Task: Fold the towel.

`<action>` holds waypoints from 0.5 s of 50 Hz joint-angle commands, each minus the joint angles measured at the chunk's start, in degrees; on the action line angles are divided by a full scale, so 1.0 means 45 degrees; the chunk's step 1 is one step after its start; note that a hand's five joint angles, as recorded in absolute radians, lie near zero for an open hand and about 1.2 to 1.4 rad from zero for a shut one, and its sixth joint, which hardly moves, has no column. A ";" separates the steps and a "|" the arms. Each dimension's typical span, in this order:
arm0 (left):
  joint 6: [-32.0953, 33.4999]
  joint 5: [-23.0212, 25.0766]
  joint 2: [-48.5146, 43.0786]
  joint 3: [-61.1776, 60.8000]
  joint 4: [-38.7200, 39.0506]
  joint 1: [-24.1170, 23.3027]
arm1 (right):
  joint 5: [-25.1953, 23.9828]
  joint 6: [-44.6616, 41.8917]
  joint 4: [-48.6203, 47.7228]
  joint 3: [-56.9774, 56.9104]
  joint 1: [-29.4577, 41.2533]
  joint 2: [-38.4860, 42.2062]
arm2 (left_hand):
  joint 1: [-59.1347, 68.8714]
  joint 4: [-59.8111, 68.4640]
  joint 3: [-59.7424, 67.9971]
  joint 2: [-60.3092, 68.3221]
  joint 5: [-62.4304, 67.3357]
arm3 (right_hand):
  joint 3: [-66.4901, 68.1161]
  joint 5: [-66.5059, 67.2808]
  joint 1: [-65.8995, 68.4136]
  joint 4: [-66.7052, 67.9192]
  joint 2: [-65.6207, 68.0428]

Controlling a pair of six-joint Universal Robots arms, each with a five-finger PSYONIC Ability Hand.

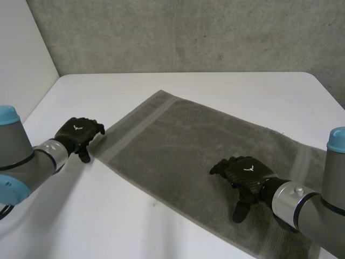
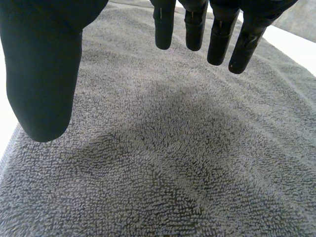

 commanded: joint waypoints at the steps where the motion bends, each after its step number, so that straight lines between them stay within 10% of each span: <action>1: -0.0139 0.0560 -0.0573 0.0926 0.0059 -0.0155 | 0.0000 -0.0029 -0.0118 0.0046 0.0053 0.0209 | 0.1611 0.1653 0.1605 0.1612 0.1653 | -0.0495 -0.0679 -0.0306 -0.0718 -0.0838; 25: 0.0037 0.0560 -0.1237 0.1571 -0.0351 -0.0370 | 0.0000 -0.0615 -0.0099 0.0085 0.0053 0.0581 | 0.1275 0.1316 0.1269 0.1276 0.1317 | -0.0495 -0.0679 -0.0306 -0.0718 -0.0838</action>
